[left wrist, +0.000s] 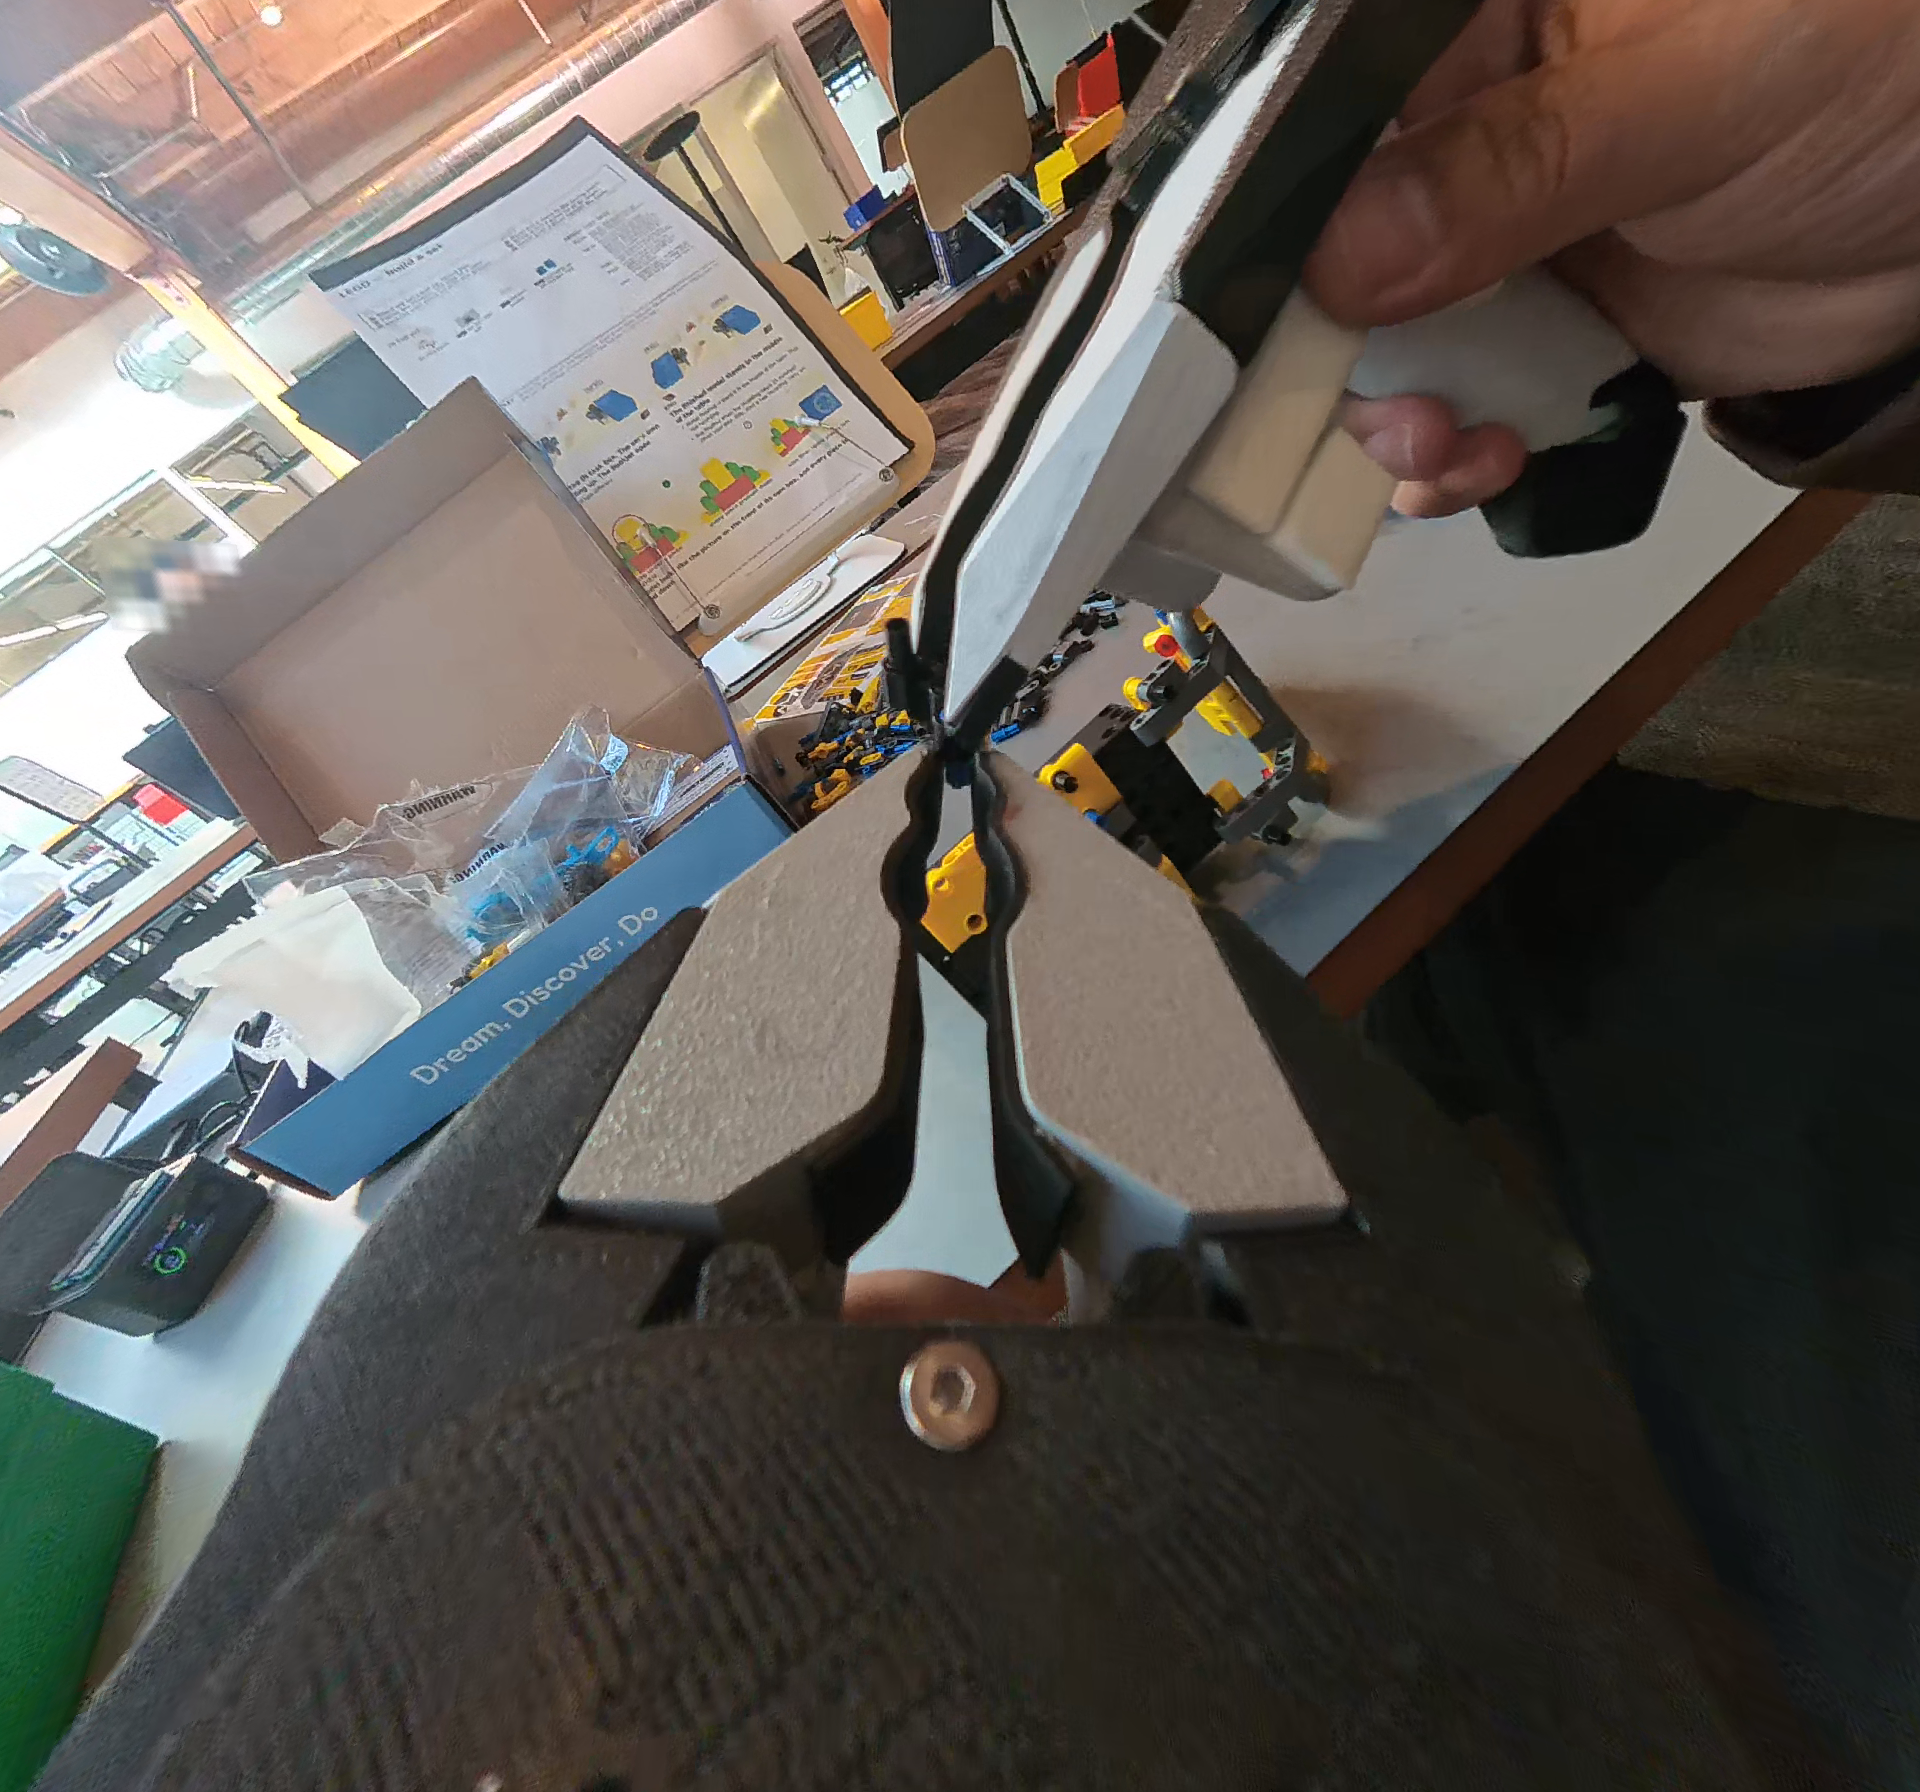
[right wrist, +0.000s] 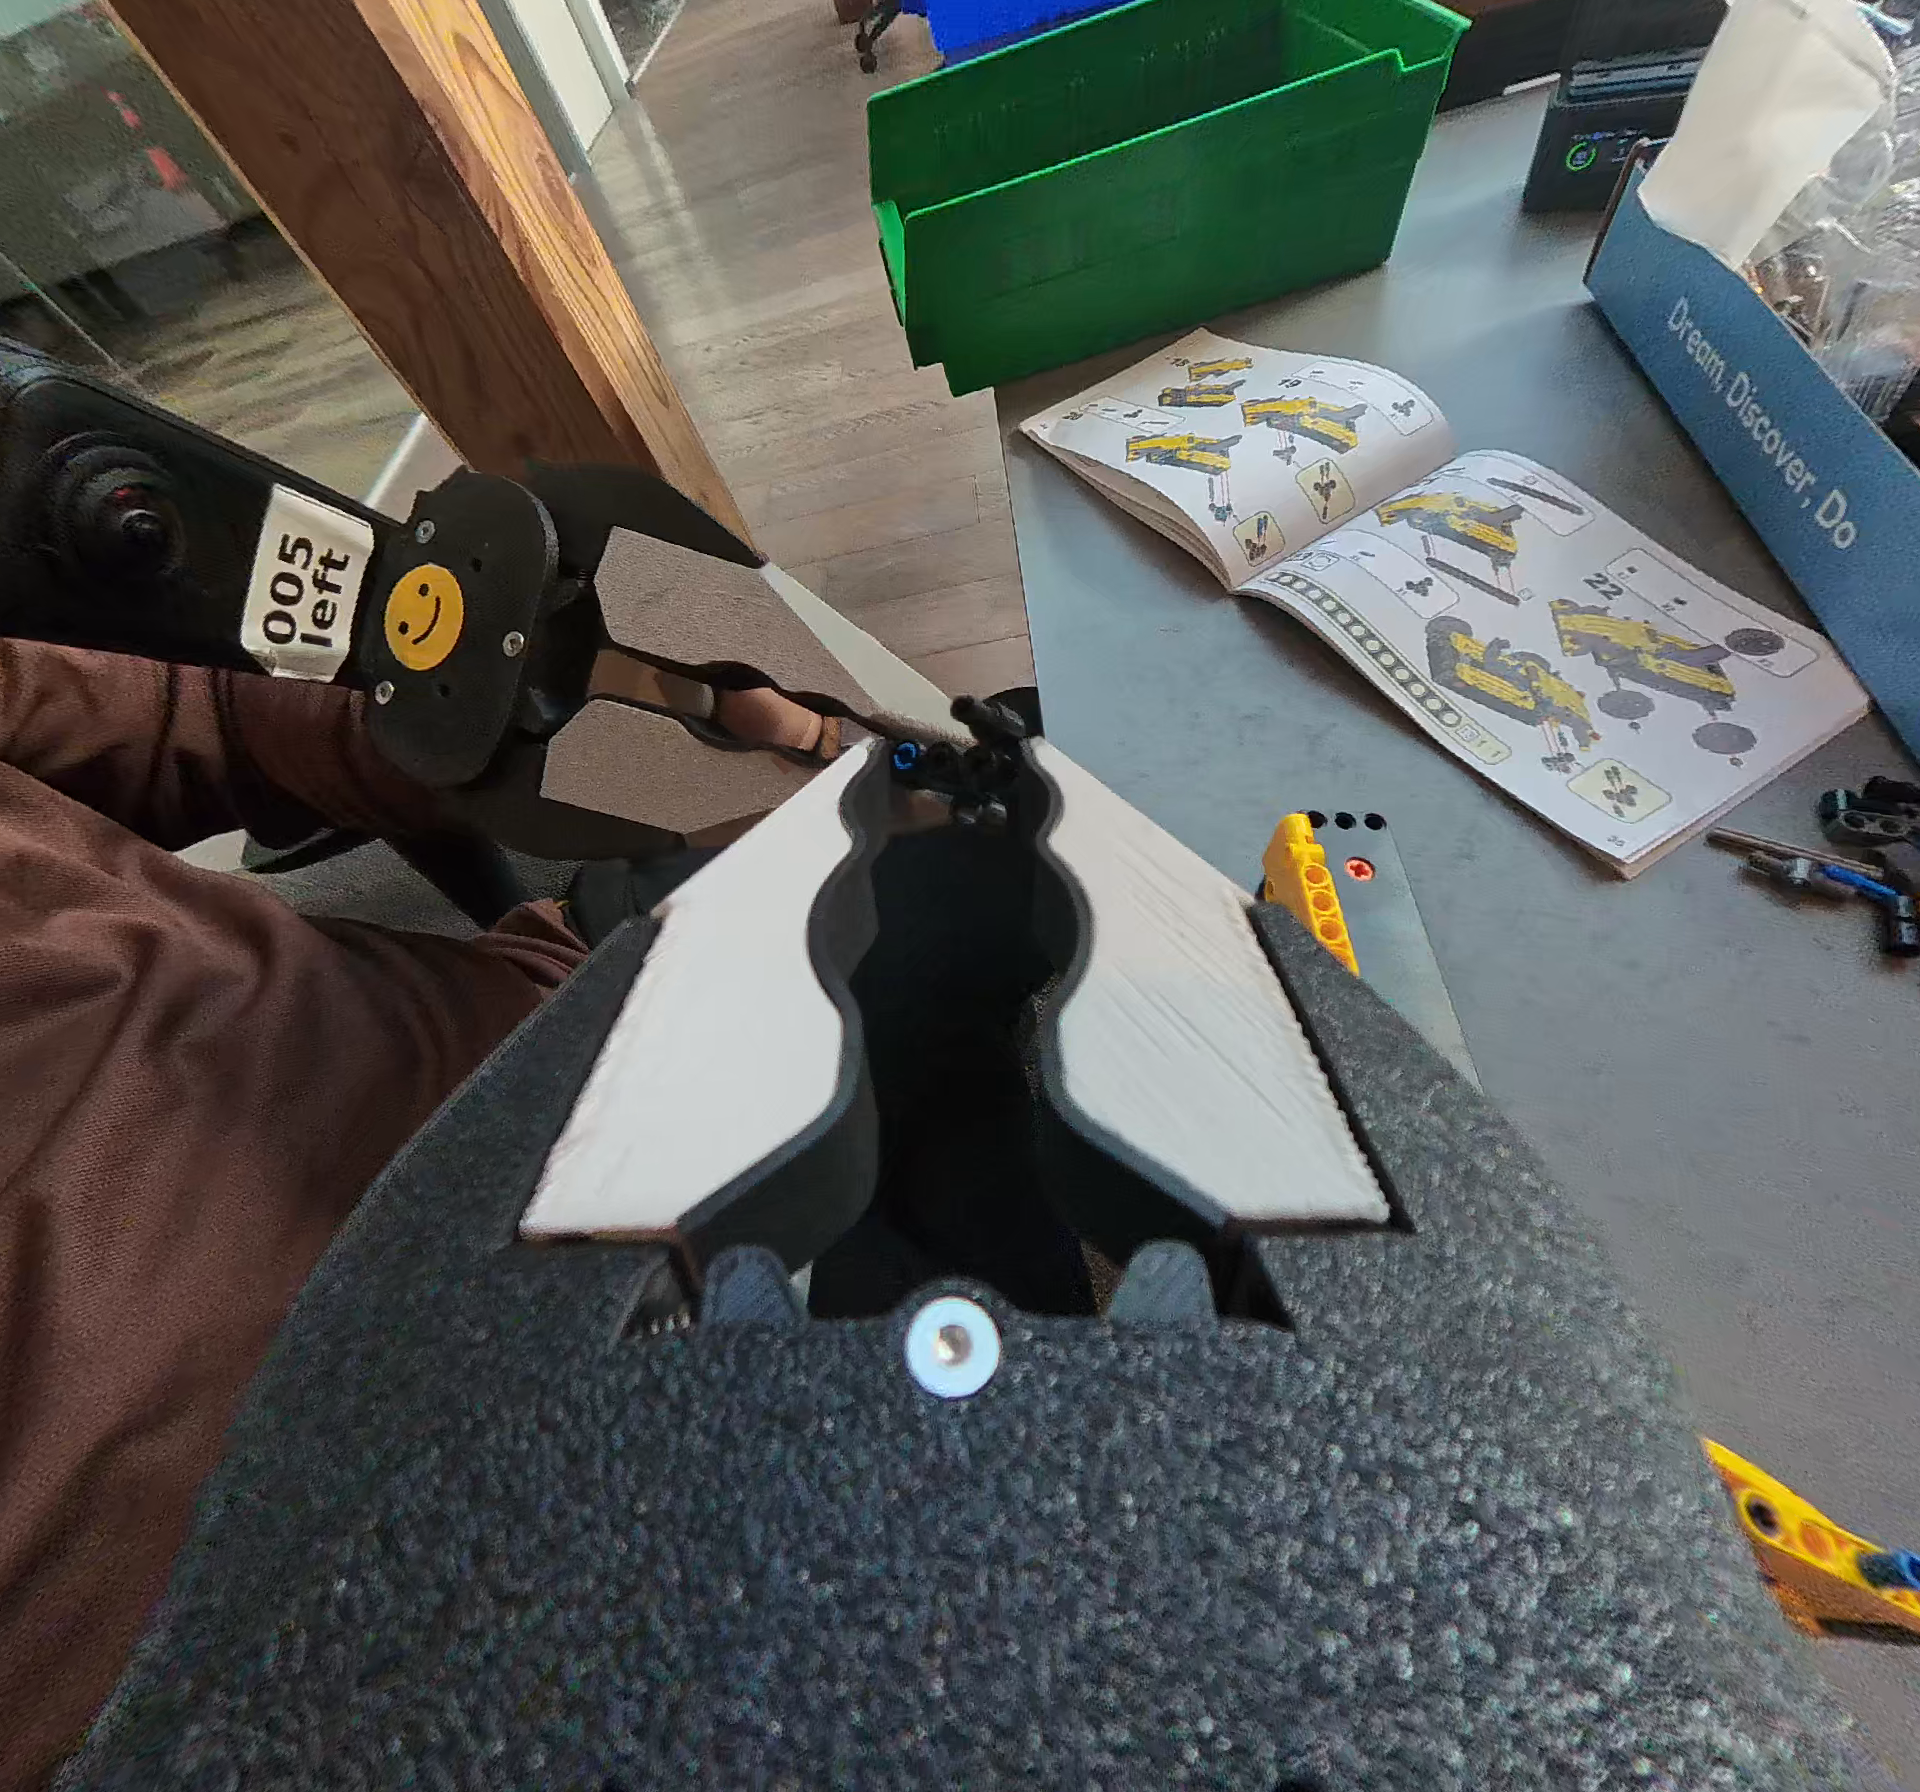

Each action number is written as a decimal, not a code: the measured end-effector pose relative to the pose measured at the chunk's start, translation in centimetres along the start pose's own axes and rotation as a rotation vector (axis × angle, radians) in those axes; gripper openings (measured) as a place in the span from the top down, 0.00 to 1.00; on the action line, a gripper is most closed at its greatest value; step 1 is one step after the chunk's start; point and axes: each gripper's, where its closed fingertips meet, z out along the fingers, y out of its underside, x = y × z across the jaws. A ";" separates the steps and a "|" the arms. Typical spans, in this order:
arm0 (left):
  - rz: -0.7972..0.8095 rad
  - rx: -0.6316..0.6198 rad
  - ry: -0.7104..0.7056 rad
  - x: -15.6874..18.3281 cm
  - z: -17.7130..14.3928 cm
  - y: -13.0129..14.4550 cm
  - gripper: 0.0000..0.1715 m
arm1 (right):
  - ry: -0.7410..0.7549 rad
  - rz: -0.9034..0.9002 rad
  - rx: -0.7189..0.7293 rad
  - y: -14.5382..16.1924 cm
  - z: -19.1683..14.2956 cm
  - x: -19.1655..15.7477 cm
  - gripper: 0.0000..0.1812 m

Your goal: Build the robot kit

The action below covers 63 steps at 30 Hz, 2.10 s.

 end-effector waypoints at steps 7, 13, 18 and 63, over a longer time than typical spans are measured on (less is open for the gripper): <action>-0.043 0.004 0.007 -0.4 -0.1 -0.1 0.99 | 0.020 -0.046 -0.003 0.1 -0.4 0.4 0.85; -0.098 -0.002 0.031 -0.5 -0.1 0.0 0.99 | 0.103 -0.144 -0.043 0.2 -1.3 1.2 0.85; -0.125 -0.008 0.056 -0.2 0.0 0.0 0.99 | 0.161 -0.229 -0.084 0.3 -1.1 1.1 0.86; -0.082 0.075 0.716 -1.1 12.8 2.1 0.87 | 0.045 0.141 -0.141 2.0 -5.9 13.4 0.86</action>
